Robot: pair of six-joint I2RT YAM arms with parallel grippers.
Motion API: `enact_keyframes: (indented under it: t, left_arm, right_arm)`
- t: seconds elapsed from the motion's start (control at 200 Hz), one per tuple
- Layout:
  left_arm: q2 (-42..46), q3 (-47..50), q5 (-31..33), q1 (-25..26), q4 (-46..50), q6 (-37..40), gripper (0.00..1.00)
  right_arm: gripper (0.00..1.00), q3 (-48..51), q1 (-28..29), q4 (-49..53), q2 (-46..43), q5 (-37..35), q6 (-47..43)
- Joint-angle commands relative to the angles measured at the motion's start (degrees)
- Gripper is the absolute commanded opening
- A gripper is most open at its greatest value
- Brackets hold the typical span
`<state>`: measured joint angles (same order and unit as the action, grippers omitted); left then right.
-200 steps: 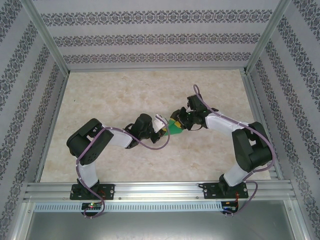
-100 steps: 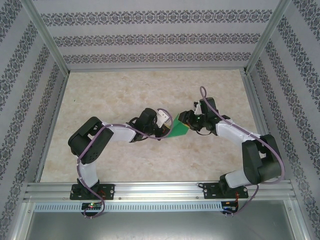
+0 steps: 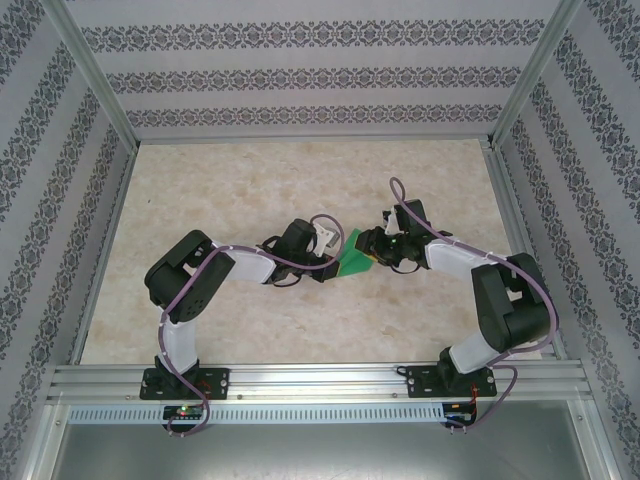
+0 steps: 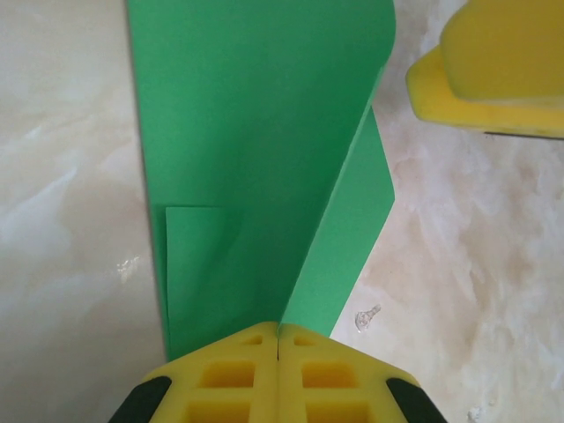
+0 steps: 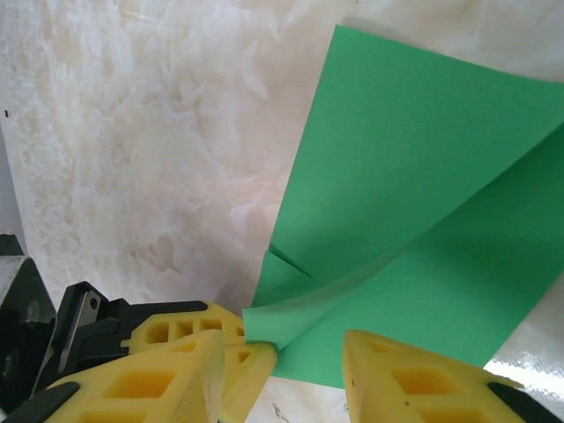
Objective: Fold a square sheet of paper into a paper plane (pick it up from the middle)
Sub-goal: Fourth fold the wing at the center of the table.
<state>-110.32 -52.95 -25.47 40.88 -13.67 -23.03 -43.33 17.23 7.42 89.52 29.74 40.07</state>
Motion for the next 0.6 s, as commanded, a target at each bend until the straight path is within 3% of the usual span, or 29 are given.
enact_keyframes:
  t: [0.0, 0.594]
  left_arm:
    - [-0.5, -0.1, -1.7, -0.9, -2.5, -5.9, 0.05]
    - [-1.5, 0.1, -6.2, -3.0, -5.3, -11.7, 0.09]
  right_arm:
    - [0.4, 0.2, 0.7, -2.1, 1.6, 1.1, -2.1]
    - [0.4, -3.2, 1.9, -3.7, 8.6, 2.2, 0.0]
